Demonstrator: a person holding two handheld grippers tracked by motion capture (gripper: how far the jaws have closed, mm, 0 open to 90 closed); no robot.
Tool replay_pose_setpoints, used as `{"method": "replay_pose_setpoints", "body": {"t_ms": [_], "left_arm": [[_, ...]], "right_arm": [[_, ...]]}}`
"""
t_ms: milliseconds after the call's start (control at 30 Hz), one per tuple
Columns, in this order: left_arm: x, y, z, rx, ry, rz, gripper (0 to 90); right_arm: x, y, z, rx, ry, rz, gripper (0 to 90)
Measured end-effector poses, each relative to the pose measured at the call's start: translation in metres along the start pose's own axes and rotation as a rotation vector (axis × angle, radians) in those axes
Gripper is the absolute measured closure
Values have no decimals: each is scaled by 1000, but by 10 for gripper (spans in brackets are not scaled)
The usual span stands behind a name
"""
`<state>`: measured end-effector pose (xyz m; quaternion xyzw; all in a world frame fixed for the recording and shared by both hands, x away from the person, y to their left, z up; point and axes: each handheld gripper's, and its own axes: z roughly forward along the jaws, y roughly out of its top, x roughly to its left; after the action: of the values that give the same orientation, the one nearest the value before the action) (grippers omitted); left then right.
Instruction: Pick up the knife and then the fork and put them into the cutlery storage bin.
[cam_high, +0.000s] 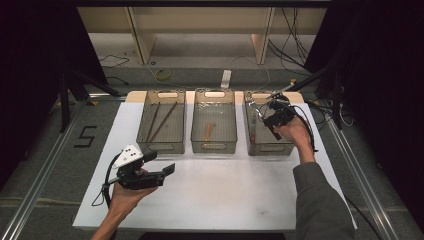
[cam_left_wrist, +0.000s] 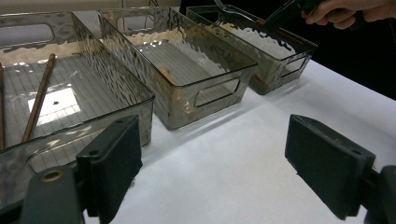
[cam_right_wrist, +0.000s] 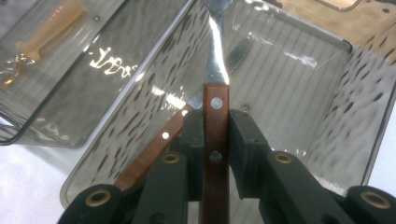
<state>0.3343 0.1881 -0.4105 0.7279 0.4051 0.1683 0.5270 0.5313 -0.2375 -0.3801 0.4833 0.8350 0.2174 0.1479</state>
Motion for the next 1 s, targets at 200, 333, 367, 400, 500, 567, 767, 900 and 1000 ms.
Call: {"method": "replay_pose_setpoints", "body": {"t_ms": [200,333,367,400,500,567,767,900,1000], "left_arm": [[0,0,0,1,1,1,180],[0,0,0,3,-1,-2,179],[0,0,1,5,1,-3,180],[0,0,1,4,0,-2,179],[0,0,0,3,0,-2,179],[0,0,0,4,0,-4,179],[0,-1,1,7,-2,-2,179],[0,-1,1,5,-5,-5,179],[0,-1,1,5,-8,-8,179]], "right_arm": [[-2,-6,9,12,-1,16,772],[0,-8,15,49,-7,40,704],[1,-8,16,52,-2,44,614],[1,-8,16,51,-2,54,578],[1,-7,11,22,-3,59,528],[2,-7,7,2,2,49,512],[10,-14,-8,-59,17,21,445],[27,-23,-19,-116,37,-22,405],[38,-29,-27,-156,57,-40,383]]}}
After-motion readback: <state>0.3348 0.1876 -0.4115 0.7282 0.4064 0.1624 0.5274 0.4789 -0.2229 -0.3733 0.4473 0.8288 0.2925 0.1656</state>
